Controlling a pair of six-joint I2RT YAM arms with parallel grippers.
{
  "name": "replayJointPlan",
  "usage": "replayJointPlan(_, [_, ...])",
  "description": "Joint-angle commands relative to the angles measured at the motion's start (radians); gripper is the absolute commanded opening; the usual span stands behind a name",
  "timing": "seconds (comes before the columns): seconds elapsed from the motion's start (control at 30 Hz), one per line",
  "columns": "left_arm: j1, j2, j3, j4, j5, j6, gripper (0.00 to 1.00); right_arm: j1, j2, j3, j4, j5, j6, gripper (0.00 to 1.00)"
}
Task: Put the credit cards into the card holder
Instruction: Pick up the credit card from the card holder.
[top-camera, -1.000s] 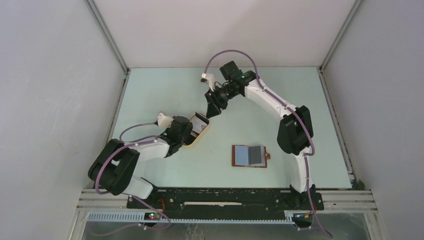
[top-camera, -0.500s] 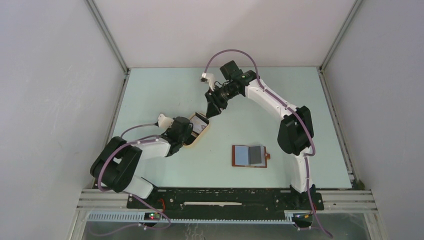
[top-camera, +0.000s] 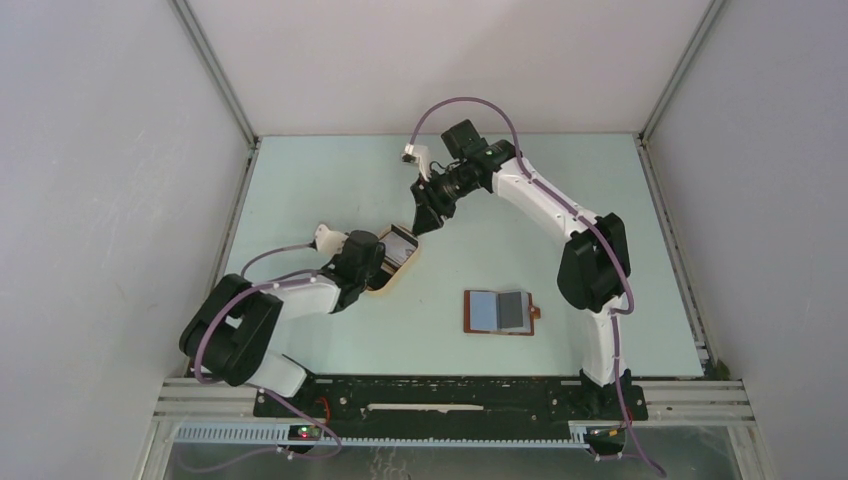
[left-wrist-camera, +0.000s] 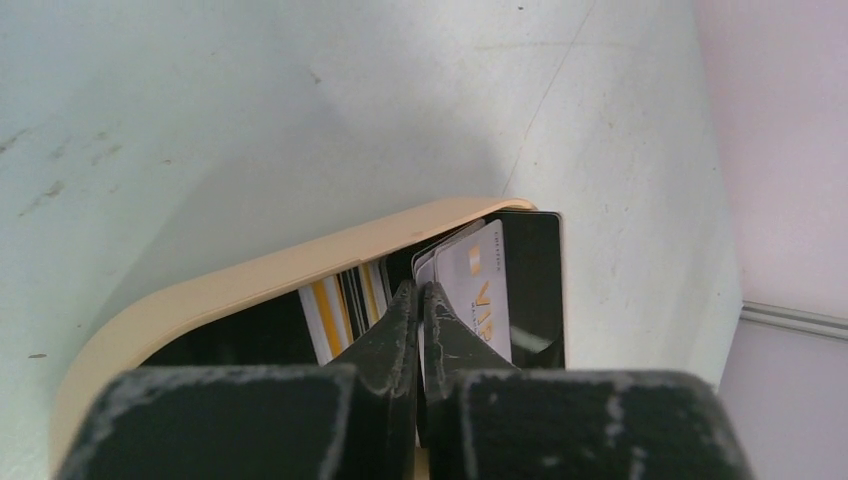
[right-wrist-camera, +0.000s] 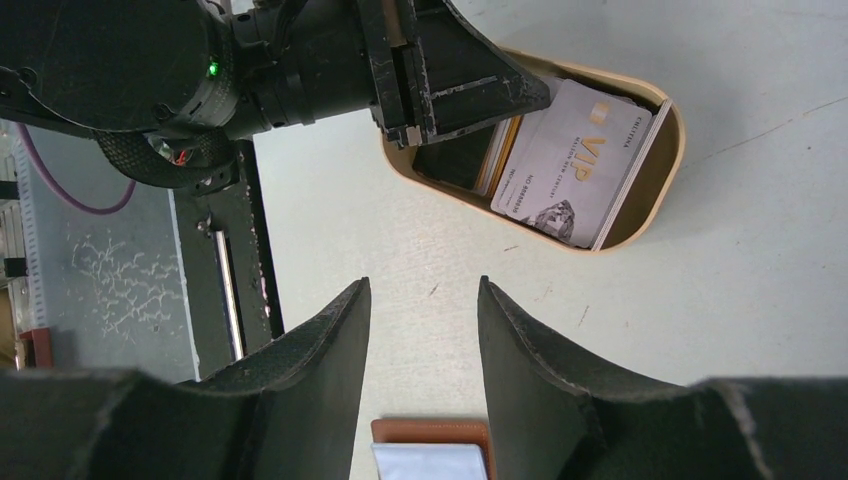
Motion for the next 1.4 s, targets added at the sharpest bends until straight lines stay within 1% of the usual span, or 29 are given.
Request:
replayJointPlan(0.0, [0.002,-0.055,-0.002,0.013,-0.024,0.033,0.01,-0.002,-0.071,-0.001,0.011,-0.015,-0.01,0.52])
replayJointPlan(0.37, [0.002,-0.196,-0.061,-0.019,-0.028,0.083,0.0,0.015,-0.059,-0.011,0.025,-0.004,-0.013,0.52])
replayJointPlan(0.57, [0.002,-0.253,-0.103,-0.009,0.001,0.118,0.0,0.033,-0.046,-0.026,0.041,-0.013,-0.011,0.52])
replayJointPlan(0.9, [0.002,-0.41,-0.21,0.015,0.02,0.231,0.0,0.057,-0.009,-0.112,0.191,-0.117,0.072,0.51])
replayJointPlan(1.07, [0.002,-0.45,-0.22,0.009,0.042,0.305,0.0,0.075,0.039,-0.092,0.22,-0.156,0.11,0.52])
replayJointPlan(1.2, [0.004,-0.516,-0.247,0.025,0.038,0.37,0.0,0.082,0.088,-0.055,0.222,-0.177,0.137,0.52])
replayJointPlan(1.37, [0.03,-0.57,-0.293,0.117,0.076,0.437,0.0,0.08,0.13,-0.014,0.218,-0.184,0.164,0.53])
